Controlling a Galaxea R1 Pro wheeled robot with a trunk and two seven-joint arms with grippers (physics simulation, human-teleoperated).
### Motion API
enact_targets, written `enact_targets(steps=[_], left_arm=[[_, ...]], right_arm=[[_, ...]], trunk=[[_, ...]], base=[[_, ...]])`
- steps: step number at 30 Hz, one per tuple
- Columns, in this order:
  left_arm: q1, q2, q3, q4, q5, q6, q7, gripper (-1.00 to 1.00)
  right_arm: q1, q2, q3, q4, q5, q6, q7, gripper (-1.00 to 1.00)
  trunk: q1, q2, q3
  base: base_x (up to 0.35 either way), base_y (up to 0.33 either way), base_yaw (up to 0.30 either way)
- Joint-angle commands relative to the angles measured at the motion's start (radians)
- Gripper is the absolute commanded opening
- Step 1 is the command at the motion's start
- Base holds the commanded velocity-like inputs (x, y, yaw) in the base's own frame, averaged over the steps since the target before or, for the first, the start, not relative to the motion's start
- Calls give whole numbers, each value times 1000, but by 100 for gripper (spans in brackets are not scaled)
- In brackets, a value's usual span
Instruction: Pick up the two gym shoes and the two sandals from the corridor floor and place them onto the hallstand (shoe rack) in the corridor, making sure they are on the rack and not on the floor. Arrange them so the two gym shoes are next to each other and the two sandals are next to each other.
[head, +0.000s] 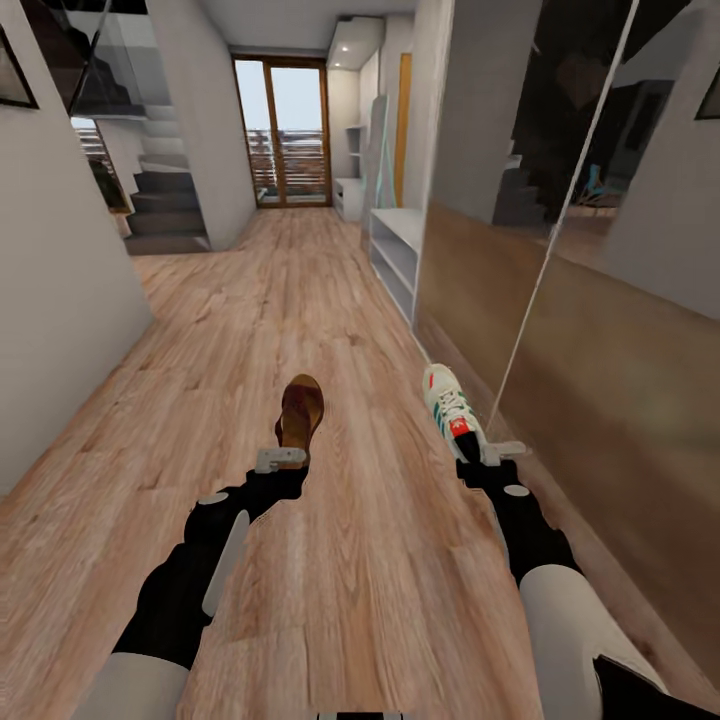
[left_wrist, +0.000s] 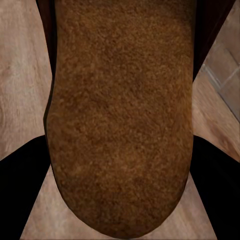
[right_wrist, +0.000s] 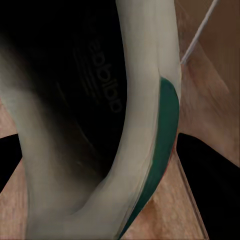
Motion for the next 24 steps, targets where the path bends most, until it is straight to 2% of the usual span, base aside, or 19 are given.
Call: enact_targets(steps=[1, 14, 24], left_arm=[[-1, 0, 0, 0, 11, 6, 2, -100], [-1, 0, 1, 4, 11, 6, 2, -100], [-1, 0, 1, 4, 11, 6, 2, -100]], right_arm=[[-1, 2, -7, -4, 10, 3, 10, -100], [-1, 2, -7, -3, 10, 3, 11, -100], [-1, 1, -7, -4, 10, 3, 11, -100]], trunk=[[0, 0, -1], [0, 0, -8], [0, 0, -2]], base=[[335, 124, 260], [335, 121, 269], [335, 118, 49]])
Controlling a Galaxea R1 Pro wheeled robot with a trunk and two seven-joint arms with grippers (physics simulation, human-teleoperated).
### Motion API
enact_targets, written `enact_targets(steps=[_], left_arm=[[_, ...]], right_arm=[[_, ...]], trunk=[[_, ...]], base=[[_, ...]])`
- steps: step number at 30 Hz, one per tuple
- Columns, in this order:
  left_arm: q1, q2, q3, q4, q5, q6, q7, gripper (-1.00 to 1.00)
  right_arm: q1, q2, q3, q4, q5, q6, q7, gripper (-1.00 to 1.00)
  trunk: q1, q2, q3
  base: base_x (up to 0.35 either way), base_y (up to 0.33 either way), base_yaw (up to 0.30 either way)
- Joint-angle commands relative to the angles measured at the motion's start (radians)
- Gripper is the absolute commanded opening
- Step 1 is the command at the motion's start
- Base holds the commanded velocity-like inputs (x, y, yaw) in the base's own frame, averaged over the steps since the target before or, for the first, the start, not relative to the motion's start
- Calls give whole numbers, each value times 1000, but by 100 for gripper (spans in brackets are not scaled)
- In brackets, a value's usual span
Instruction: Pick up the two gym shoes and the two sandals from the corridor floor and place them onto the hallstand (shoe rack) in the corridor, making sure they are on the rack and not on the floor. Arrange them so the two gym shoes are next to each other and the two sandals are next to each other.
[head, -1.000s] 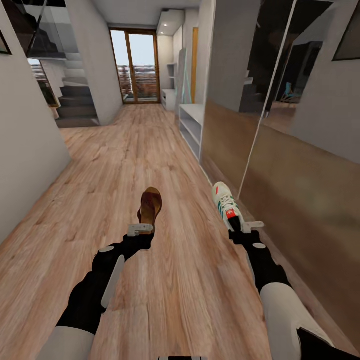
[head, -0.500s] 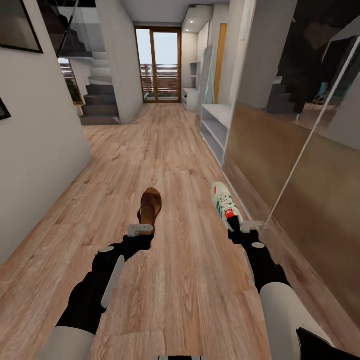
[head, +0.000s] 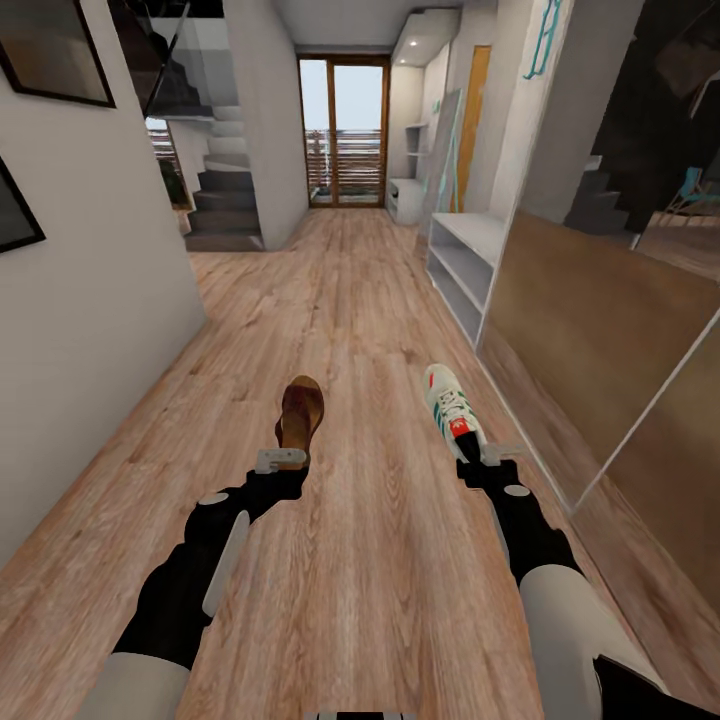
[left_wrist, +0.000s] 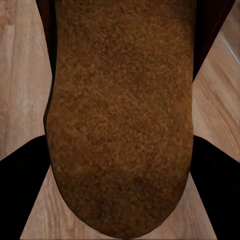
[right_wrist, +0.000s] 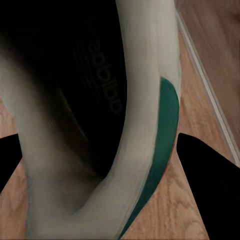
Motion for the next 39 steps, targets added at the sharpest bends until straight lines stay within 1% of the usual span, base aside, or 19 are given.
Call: enact_targets(steps=[1, 21, 31, 39], left_arm=[[0, 0, 1, -1, 11, 6, 2, -100], [0, 0, 1, -1, 11, 6, 2, -100], [0, 0, 0, 1, 11, 6, 2, -100], [0, 0, 0, 1, 11, 6, 2, -100]], right_arm=[[-1, 2, -7, -3, 10, 3, 10, -100], [-1, 2, -7, -3, 10, 3, 10, -100], [-1, 2, -7, -3, 10, 3, 10, -100], [-1, 2, -7, -3, 9, 3, 10, -100]], trunk=[[0, 0, 1], [0, 0, 33], [0, 0, 35], [0, 0, 45]], base=[[335, 117, 2], [335, 117, 0], [335, 113, 0], [335, 106, 0]])
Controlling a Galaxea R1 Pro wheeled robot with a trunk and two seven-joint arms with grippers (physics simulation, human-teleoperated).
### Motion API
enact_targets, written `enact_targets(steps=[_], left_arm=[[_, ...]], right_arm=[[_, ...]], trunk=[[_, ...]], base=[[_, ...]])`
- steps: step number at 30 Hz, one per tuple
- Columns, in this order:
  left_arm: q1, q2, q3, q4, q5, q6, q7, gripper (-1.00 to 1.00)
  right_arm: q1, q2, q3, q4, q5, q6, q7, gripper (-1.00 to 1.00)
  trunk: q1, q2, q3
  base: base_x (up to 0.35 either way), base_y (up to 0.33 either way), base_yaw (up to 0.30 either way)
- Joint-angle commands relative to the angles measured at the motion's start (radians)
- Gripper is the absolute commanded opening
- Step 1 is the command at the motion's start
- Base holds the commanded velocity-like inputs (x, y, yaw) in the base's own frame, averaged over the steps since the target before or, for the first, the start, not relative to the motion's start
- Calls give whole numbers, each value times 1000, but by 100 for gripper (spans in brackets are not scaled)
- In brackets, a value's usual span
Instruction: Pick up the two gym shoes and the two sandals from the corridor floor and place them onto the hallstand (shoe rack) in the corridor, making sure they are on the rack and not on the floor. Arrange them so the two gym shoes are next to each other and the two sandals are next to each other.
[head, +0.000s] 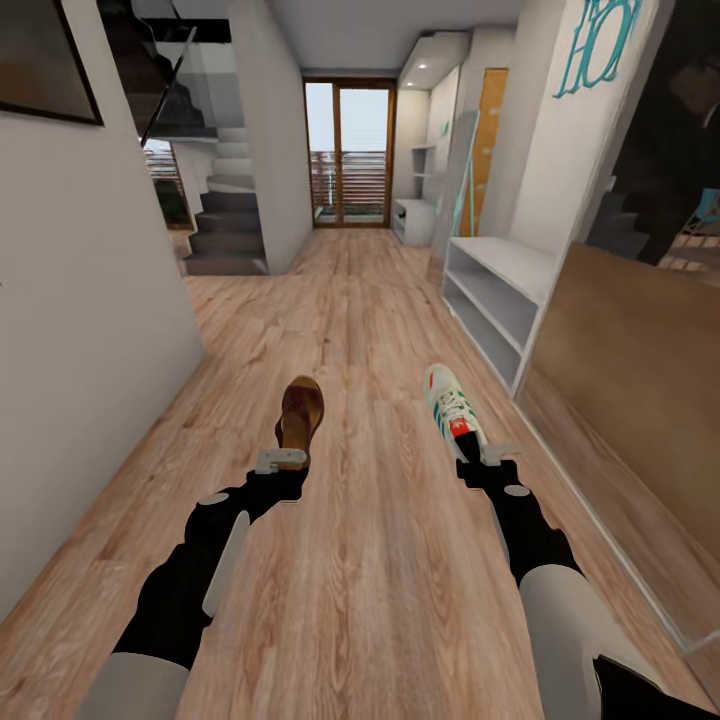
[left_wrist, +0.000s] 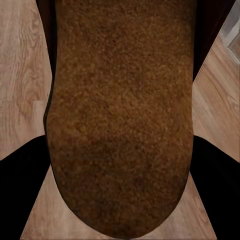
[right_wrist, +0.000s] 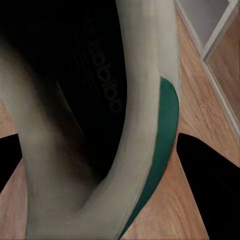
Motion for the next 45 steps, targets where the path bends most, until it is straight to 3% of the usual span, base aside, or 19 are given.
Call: enact_targets(steps=[1, 45], left_arm=[[0, 0, 1, -1, 11, 6, 2, -100], [0, 0, 1, -1, 11, 6, 2, -100]], right_arm=[[-1, 2, -7, -3, 10, 3, 10, -100], [-1, 0, -7, -3, 9, 5, 7, -100]], trunk=[[0, 0, 1], [0, 0, 5]], base=[[335, 105, 0], [343, 25, 0]])
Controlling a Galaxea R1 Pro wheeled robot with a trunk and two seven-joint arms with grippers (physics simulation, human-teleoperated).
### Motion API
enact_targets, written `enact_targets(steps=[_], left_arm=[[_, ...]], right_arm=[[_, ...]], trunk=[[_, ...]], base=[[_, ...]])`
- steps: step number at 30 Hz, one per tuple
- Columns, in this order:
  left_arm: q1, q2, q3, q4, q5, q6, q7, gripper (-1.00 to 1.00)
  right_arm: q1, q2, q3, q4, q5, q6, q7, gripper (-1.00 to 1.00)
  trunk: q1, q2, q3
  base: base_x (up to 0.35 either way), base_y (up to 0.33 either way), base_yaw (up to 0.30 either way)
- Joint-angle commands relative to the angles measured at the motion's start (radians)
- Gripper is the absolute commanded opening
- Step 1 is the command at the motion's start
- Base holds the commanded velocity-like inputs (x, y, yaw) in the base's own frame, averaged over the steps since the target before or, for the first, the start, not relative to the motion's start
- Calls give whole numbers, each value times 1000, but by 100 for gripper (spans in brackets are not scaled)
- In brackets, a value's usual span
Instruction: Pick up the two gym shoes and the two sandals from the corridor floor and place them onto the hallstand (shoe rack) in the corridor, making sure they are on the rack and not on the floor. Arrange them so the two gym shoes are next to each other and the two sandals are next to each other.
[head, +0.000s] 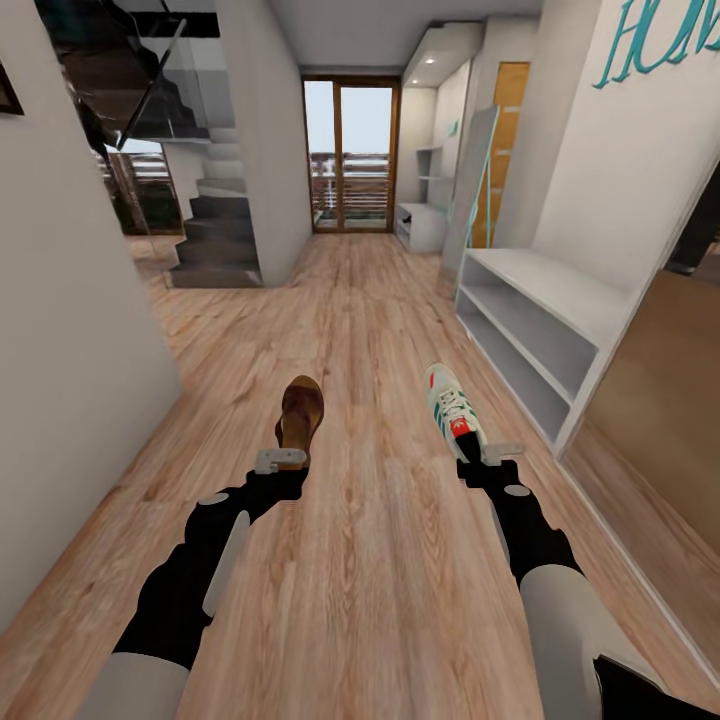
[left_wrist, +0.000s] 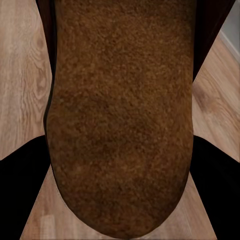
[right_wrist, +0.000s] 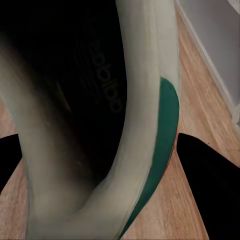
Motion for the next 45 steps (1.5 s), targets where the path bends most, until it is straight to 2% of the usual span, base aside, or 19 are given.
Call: enact_targets(steps=[1, 45], left_arm=[[-1, 0, 1, -1, 11, 6, 2, -100], [-1, 0, 0, 2, 11, 6, 2, -100]], right_arm=[[-1, 2, -7, -3, 10, 3, 10, -100], [-1, 2, -7, -6, 10, 3, 10, -100]], trunk=[[0, 0, -1], [0, 0, -1]], base=[[346, 0, 0], [346, 0, 0]])
